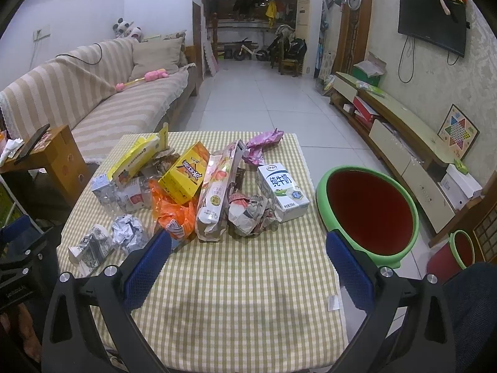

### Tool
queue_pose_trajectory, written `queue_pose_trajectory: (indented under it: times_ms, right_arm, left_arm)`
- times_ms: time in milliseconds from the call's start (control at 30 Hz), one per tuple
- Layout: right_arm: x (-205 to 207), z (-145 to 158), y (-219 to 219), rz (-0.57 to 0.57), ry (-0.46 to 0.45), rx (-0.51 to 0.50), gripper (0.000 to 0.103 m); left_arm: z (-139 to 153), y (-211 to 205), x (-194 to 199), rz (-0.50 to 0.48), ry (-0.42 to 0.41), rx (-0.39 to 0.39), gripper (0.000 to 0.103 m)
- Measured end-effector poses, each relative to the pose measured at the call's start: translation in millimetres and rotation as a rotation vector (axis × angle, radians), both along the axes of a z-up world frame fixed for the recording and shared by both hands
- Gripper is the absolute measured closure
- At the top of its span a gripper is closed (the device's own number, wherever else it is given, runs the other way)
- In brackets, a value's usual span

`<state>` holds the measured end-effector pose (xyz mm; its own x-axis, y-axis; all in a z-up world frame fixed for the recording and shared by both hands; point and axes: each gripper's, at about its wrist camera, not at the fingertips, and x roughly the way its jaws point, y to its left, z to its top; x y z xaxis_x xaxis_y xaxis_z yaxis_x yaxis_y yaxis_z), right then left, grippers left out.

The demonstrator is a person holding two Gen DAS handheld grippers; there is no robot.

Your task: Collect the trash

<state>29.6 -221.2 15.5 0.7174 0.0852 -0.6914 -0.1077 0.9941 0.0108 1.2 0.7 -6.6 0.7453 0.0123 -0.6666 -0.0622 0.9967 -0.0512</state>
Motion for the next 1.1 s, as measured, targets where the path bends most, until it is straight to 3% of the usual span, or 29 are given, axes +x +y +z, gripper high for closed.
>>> queue_pose_trajectory:
  times_ms: [1100]
  right_arm:
    - [0.6,-1.0,0.0,0.001,0.003,-0.002,0.007]
  left_arm:
    - [-1.7,0.7,0.8,-0.003,0.007,-0.004,0.005]
